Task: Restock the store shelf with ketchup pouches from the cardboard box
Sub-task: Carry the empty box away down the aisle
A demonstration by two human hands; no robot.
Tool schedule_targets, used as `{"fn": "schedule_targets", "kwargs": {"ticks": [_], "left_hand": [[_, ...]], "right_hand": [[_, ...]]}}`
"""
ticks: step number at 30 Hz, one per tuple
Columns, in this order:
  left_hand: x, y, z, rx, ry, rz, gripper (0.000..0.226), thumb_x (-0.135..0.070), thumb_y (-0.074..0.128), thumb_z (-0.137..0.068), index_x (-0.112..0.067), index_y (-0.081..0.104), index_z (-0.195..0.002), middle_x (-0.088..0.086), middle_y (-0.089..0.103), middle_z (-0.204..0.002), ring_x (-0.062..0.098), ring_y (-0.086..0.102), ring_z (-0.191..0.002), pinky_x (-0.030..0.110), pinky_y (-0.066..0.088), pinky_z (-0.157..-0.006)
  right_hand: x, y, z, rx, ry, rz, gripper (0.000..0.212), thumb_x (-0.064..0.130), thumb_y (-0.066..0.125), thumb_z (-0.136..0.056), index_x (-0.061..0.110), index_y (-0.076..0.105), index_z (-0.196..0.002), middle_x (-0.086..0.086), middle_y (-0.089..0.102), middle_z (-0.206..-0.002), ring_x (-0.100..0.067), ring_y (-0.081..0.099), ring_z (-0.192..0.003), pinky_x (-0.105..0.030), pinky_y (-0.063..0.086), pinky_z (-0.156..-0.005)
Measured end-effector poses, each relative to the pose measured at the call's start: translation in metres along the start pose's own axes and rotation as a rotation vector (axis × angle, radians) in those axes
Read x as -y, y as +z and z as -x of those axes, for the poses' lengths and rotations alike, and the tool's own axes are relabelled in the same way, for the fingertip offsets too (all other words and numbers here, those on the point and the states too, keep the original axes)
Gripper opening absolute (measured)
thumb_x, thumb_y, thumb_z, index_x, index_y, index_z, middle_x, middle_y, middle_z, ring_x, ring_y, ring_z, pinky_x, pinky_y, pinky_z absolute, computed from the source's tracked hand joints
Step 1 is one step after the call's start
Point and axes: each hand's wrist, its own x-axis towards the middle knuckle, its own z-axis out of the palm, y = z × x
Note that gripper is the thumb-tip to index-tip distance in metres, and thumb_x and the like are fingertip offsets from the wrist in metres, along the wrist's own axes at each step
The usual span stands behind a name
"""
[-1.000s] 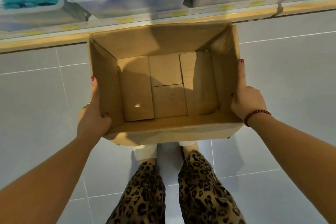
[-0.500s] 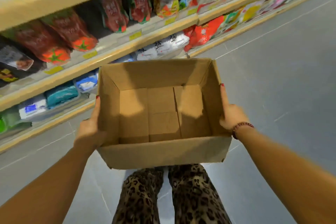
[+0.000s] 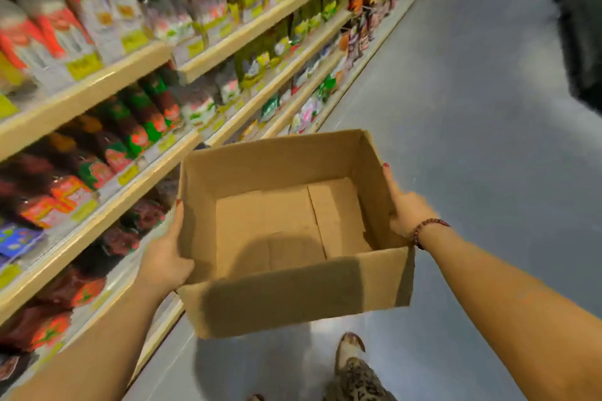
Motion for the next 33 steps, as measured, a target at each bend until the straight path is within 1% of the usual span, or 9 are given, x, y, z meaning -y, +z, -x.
{"fn": "schedule_targets", "kwargs": {"ticks": [3, 7, 11, 18, 22, 25, 28, 31, 33], "left_hand": [[-0.066, -0.01, -0.038, 0.008, 0.094, -0.052, 0.113, -0.002, 0.06, -0.069, -0.061, -0.011, -0.134, 0.015, 0.066, -0.086, 0.029, 0.06, -0.068, 0.04, 0.053, -0.062], [-0.164, -0.005, -0.079, 0.05, 0.153, -0.134, 0.113, -0.001, 0.055, -0.07, -0.057, -0.015, -0.137, 0.014, 0.059, -0.062, 0.027, 0.057, -0.053, 0.032, 0.042, -0.04], [-0.25, 0.008, -0.106, 0.034, 0.209, -0.13, 0.109, -0.004, 0.055, -0.07, -0.055, -0.011, -0.14, 0.005, 0.053, -0.075, 0.023, 0.053, -0.061, 0.028, 0.036, -0.043], [-0.359, 0.024, -0.148, 0.011, 0.32, -0.198, 0.108, -0.002, 0.057, -0.069, -0.048, -0.005, -0.145, 0.006, 0.05, -0.074, 0.021, 0.05, -0.062, 0.029, 0.033, -0.045], [-0.412, 0.039, -0.192, 0.013, 0.366, -0.196, 0.108, 0.0, 0.058, -0.068, -0.047, -0.001, -0.146, 0.005, 0.051, -0.084, 0.022, 0.049, -0.065, 0.026, 0.033, -0.045], [-0.445, 0.056, -0.233, 0.011, 0.37, -0.255, 0.108, 0.0, 0.057, -0.068, -0.046, -0.003, -0.146, 0.007, 0.051, -0.063, 0.022, 0.051, -0.054, 0.026, 0.03, -0.04], [-0.483, 0.079, -0.283, -0.005, 0.404, -0.268, 0.107, 0.0, 0.058, -0.069, -0.043, -0.001, -0.147, 0.013, 0.053, -0.059, 0.024, 0.052, -0.052, 0.027, 0.033, -0.038], [-0.521, 0.101, -0.337, 0.058, 0.429, -0.213, 0.108, 0.005, 0.057, -0.068, -0.041, 0.0, -0.148, 0.024, 0.064, -0.086, 0.028, 0.057, -0.066, 0.038, 0.049, -0.054], [-0.547, 0.114, -0.375, 0.079, 0.44, -0.209, 0.108, 0.005, 0.057, -0.069, -0.04, -0.001, -0.148, 0.021, 0.061, -0.074, 0.027, 0.055, -0.06, 0.036, 0.044, -0.048]], "right_hand": [[-0.042, -0.036, 0.001, -0.085, 0.066, -0.085, 0.102, 0.003, 0.051, -0.086, 0.039, -0.029, -0.14, -0.005, 0.042, -0.064, -0.015, 0.044, -0.051, -0.02, 0.028, -0.041], [-0.111, -0.083, -0.008, -0.158, 0.133, -0.133, 0.1, 0.003, 0.05, -0.086, 0.038, -0.026, -0.141, -0.007, 0.045, -0.066, -0.016, 0.047, -0.053, -0.021, 0.032, -0.04], [-0.174, -0.129, -0.027, -0.23, 0.161, -0.178, 0.102, 0.002, 0.05, -0.086, 0.042, -0.027, -0.14, -0.011, 0.05, -0.07, -0.021, 0.052, -0.058, -0.026, 0.041, -0.044], [-0.254, -0.174, -0.059, -0.301, 0.193, -0.234, 0.102, 0.001, 0.05, -0.086, 0.042, -0.028, -0.138, -0.01, 0.049, -0.066, -0.018, 0.048, -0.051, -0.024, 0.037, -0.041], [-0.288, -0.189, -0.098, -0.317, 0.225, -0.284, 0.103, 0.002, 0.051, -0.086, 0.045, -0.029, -0.136, -0.011, 0.05, -0.068, -0.02, 0.049, -0.054, -0.025, 0.038, -0.043], [-0.313, -0.197, -0.139, -0.338, 0.243, -0.291, 0.106, 0.002, 0.052, -0.085, 0.046, -0.031, -0.135, -0.009, 0.049, -0.067, -0.018, 0.05, -0.052, -0.023, 0.037, -0.041], [-0.338, -0.208, -0.19, -0.345, 0.274, -0.292, 0.107, 0.003, 0.051, -0.085, 0.048, -0.033, -0.132, -0.011, 0.051, -0.066, -0.02, 0.05, -0.052, -0.024, 0.038, -0.04], [-0.362, -0.22, -0.242, -0.318, 0.309, -0.279, 0.106, 0.004, 0.052, -0.085, 0.045, -0.033, -0.134, -0.012, 0.052, -0.068, -0.022, 0.053, -0.054, -0.028, 0.044, -0.044], [-0.376, -0.233, -0.276, -0.309, 0.326, -0.267, 0.105, 0.005, 0.052, -0.085, 0.042, -0.031, -0.137, -0.012, 0.052, -0.069, -0.022, 0.053, -0.056, -0.031, 0.048, -0.047]]}}
